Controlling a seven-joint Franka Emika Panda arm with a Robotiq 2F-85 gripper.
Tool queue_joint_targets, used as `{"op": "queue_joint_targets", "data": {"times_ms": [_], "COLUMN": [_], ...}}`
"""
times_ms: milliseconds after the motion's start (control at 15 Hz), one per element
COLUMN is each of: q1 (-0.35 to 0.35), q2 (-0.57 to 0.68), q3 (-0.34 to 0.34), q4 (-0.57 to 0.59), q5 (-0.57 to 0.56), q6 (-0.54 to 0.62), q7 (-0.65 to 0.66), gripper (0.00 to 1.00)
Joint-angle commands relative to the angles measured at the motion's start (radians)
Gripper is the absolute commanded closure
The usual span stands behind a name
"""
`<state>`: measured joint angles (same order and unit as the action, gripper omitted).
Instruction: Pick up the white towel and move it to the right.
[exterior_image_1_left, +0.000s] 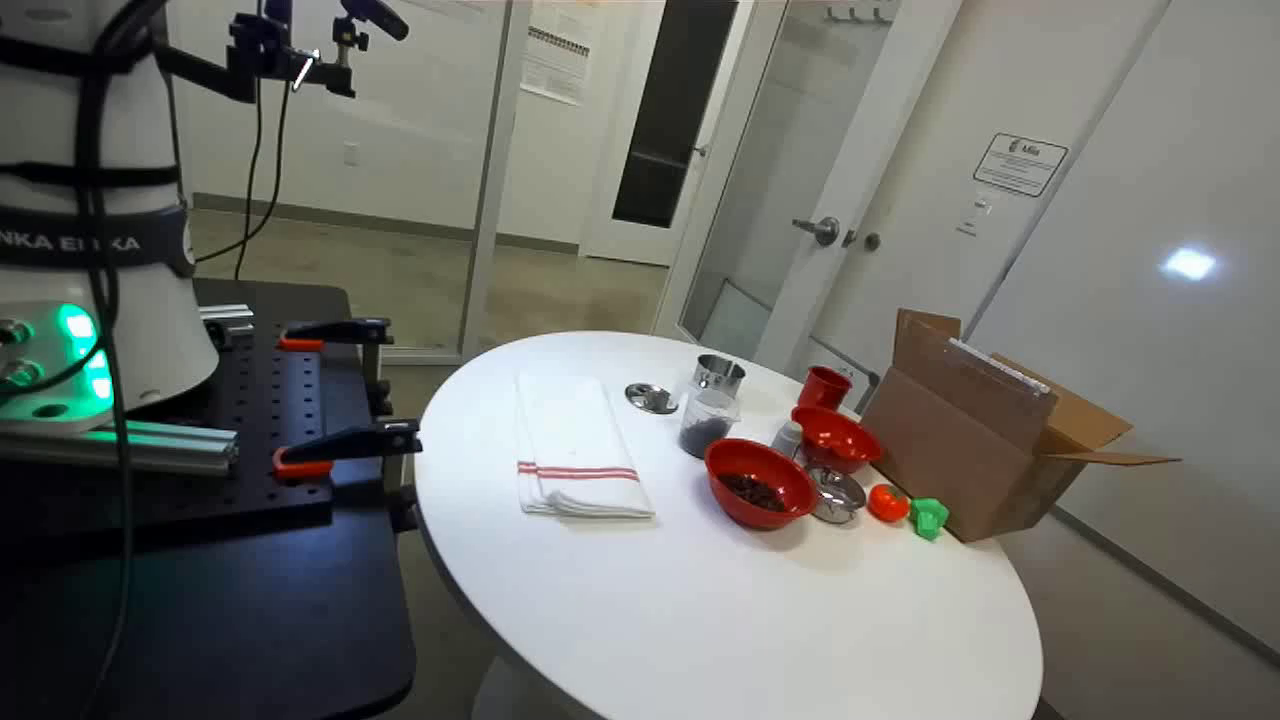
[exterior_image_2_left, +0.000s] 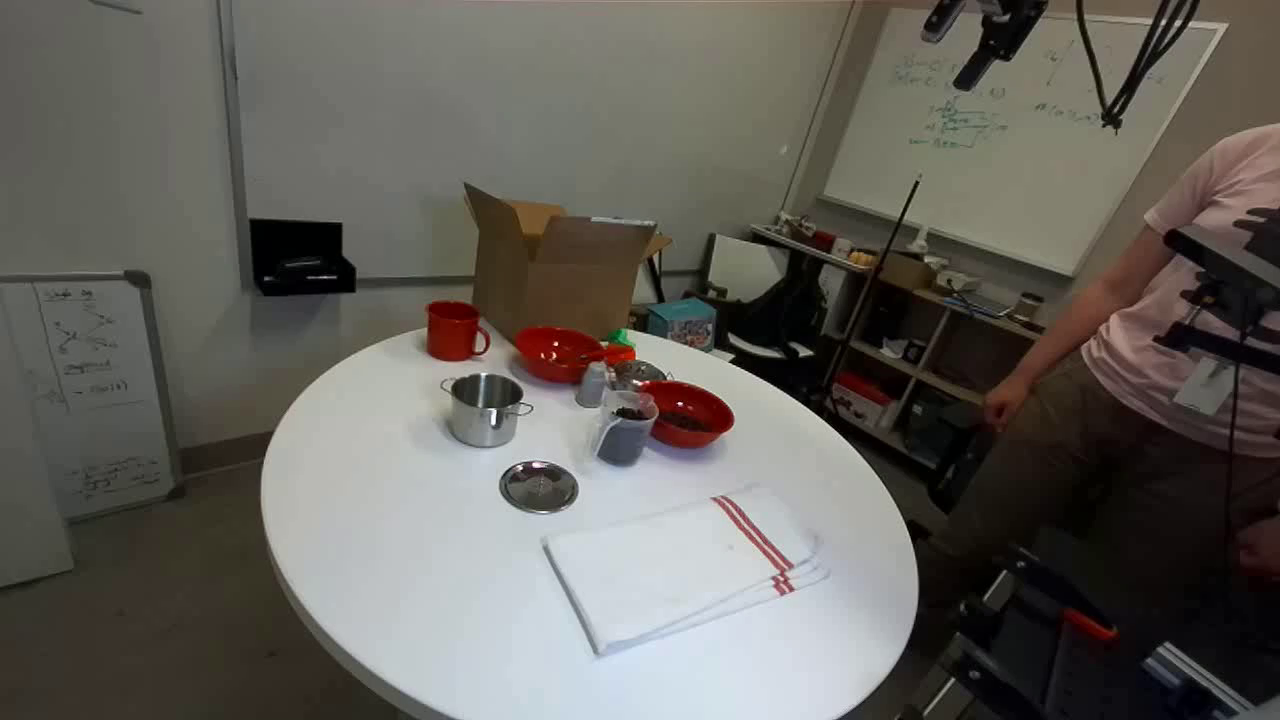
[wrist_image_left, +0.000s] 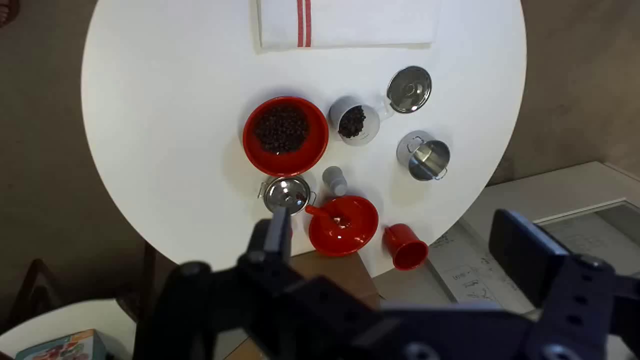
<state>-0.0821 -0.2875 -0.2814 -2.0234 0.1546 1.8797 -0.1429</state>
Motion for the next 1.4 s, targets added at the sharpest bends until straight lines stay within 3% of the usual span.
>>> {"op": "queue_joint_targets", "data": {"times_ms": [0,267,867,1333], "q1": [-0.027,-0.026,-0.020,-0.031], "q2": [0.004,0.009,0.080,0.195], "q3": [0.022,0.024,0.104,0.146], "q4": [0.004,0.002,-0.035,-0.117], "q5": [0.008,0.010,-0.037,-0.087], "q6": [-0.004,0.001,0.039,0.158], "q7": [-0.007,-0.011,0.053,0.211], "gripper": [0.00,0.00,0.00,0.00]}}
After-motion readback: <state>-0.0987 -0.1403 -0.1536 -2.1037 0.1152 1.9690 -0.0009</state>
